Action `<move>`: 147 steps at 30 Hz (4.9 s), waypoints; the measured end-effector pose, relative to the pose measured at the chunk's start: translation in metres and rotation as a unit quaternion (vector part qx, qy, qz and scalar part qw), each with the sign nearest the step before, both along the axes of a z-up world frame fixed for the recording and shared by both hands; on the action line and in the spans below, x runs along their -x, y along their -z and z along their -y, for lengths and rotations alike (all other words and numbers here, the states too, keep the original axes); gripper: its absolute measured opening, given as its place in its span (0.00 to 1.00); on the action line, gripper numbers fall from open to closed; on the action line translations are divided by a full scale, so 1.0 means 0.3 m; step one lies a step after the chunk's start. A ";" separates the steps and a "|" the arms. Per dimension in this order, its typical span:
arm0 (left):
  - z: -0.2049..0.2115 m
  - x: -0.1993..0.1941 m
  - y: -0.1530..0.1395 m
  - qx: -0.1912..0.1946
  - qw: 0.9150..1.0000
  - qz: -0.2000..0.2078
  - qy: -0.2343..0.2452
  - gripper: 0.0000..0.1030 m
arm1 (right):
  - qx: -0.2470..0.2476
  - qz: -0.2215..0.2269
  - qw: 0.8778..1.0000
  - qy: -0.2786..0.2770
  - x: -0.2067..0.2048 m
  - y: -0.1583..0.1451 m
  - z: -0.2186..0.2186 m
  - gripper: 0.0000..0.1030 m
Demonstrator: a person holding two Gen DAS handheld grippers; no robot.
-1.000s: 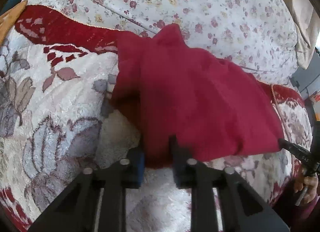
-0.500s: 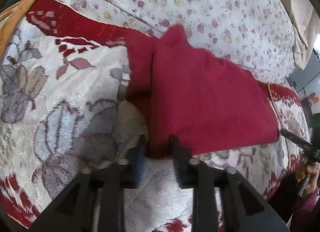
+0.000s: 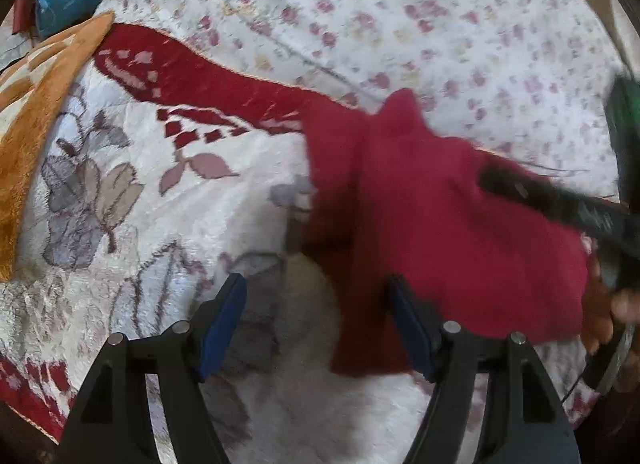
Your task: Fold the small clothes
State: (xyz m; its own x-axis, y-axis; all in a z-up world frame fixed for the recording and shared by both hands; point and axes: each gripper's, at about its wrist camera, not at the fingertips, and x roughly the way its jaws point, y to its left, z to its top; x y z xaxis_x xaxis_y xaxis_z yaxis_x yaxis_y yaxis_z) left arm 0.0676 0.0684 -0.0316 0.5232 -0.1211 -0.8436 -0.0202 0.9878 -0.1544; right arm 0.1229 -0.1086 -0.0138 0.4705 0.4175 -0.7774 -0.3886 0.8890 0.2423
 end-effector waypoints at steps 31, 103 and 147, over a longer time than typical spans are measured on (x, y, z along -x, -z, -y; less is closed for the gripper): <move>-0.044 -0.038 0.055 0.034 0.999 -0.021 -0.021 0.83 | 0.061 -0.038 0.997 0.033 -0.331 0.173 -0.273 0.50; 0.041 -0.086 0.037 0.136 0.991 0.004 0.017 0.23 | 0.082 -0.175 0.979 -0.064 -0.304 0.154 -0.438 0.94; 0.728 0.058 -0.240 0.083 0.986 0.017 0.142 0.17 | -0.028 -0.065 0.997 0.025 -0.097 -0.185 0.509 0.21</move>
State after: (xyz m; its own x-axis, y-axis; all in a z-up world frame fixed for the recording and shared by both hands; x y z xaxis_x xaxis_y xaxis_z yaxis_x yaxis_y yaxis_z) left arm 0.0504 -0.1501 0.0406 0.4755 -0.4016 -0.7827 0.2621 0.9140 -0.3098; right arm 0.1520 -0.2613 0.0417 0.3887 0.4400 -0.8095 -0.3061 0.8904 0.3370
